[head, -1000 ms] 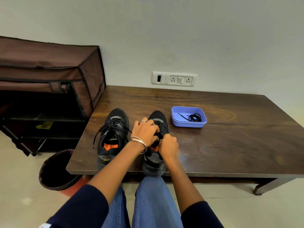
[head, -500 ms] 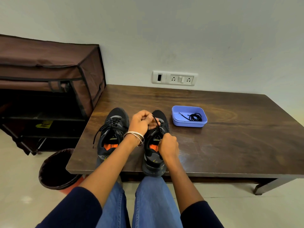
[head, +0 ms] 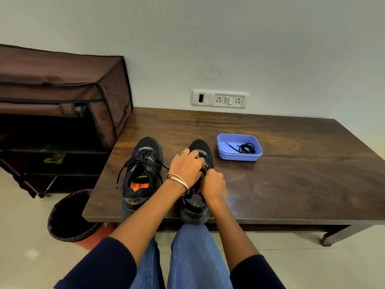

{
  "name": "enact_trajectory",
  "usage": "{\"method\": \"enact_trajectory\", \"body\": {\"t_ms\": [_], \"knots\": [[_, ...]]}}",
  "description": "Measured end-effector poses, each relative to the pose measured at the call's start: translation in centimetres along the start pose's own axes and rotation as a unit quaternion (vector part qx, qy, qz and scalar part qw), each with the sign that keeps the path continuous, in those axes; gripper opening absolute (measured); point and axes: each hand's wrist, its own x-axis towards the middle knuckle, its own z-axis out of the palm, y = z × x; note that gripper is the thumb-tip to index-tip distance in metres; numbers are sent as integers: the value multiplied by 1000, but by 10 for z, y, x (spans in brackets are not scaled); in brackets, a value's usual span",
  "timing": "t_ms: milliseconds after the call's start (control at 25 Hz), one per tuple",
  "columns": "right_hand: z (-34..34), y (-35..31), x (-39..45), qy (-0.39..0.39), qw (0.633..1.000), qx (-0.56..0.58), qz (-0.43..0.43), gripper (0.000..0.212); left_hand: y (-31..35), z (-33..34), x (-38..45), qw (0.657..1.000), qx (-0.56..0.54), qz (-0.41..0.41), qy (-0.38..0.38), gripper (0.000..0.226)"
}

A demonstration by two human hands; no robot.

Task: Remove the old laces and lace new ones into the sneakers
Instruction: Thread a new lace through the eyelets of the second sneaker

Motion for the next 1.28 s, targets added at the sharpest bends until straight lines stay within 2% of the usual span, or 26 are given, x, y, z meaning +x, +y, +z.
{"method": "enact_trajectory", "body": {"t_ms": [80, 200, 280, 320, 360, 400, 440, 480, 520, 560, 600, 640, 680, 720, 760, 800, 840, 880, 920, 960, 1000, 1040, 1120, 1280], "knots": [[2, 1, 1, 1, 1000, 0, 1, 15, 5, 7, -4, 997, 62, 4, 37, 22], [2, 0, 0, 4, 1000, 5, 4, 16, 3, 17, -6, 997, 76, 8, 26, 23], [0, -1, -1, 3, 1000, 11, 4, 17, -4, 21, -6, 999, -32, -20, 25, 22], [-1, 0, -2, 3, 1000, 14, 3, 16, -6, 24, -7, 987, -146, -53, 42, 16], [-2, 0, -2, 1, 1000, 15, 4, 16, -7, 26, -8, 954, -277, -94, 58, 9], [-2, -1, -3, 2, 1000, 12, 3, 16, -7, 26, -10, 902, -403, -140, 65, 3], [-2, -1, -3, 5, 1000, 8, 5, 15, -7, 22, -13, 829, -521, -192, 61, 6], [-1, -1, -2, 8, 1000, 5, 6, 15, -8, 19, -17, 730, -633, -251, 65, 16], [0, -1, -1, 11, 1000, 6, 7, 15, -11, 14, -18, 601, -735, -306, 73, 23], [0, -2, 0, 14, 1000, 7, 8, 15, -18, 10, -17, 490, -795, -350, 74, 27], [1, -1, 0, 15, 1000, 4, 8, 15, -25, 7, -16, 445, -803, -388, 81, 26], [1, 0, 1, 14, 1000, 0, 6, 15, -31, 3, -15, 485, -763, -420, 77, 23], [2, 1, 3, 11, 1000, -3, 2, 14, -35, 2, -14, 592, -672, -439, 69, 20], [2, 0, 3, 10, 1000, -4, 2, 15, -36, 2, -15, 715, -548, -430, 61, 18], [3, 0, 3, 6, 1000, -9, 1, 15, -32, 2, -17, 813, -423, -397, 48, 29], [3, 0, 2, 5, 1000, -17, -6, 19, -23, -1, -19, 874, -317, -367, 43, 52], [3, 0, 3, 14, 999, -26, -21, 28, -12, -3, -21, 908, -234, -341, 67, 69], [4, 1, 5, 29, 998, -32, -46, 41, 0, -5, -24, 929, -163, -314, 110, 72], [6, 2, 7, 57, 994, -42, -86, 47, 12, -7, -25, 944, -109, -277, 143, 61], [8, 1, 9, 93, 984, -60, -138, 44, 21, -6, -25, 956, -72, -245, 145, 42], [11, 1, 12, 114, 974, -81, -178, 35, 26, -4, -24, 963, -72, -232, 121, 24], [11, 1, 14, 119, 967, -104, -201, 28, 28, -1, -23, 961, -103, -244, 74, 17], [10, 2, 17, 97, 961, -130, -222, 25, 25, 1, -23, 944, -172, -281, 3, 20], [6, 6, 21, 96, 958, -129, -236, 25, 22, 2, -27, 930, -193, -313, 5, 26]]}}
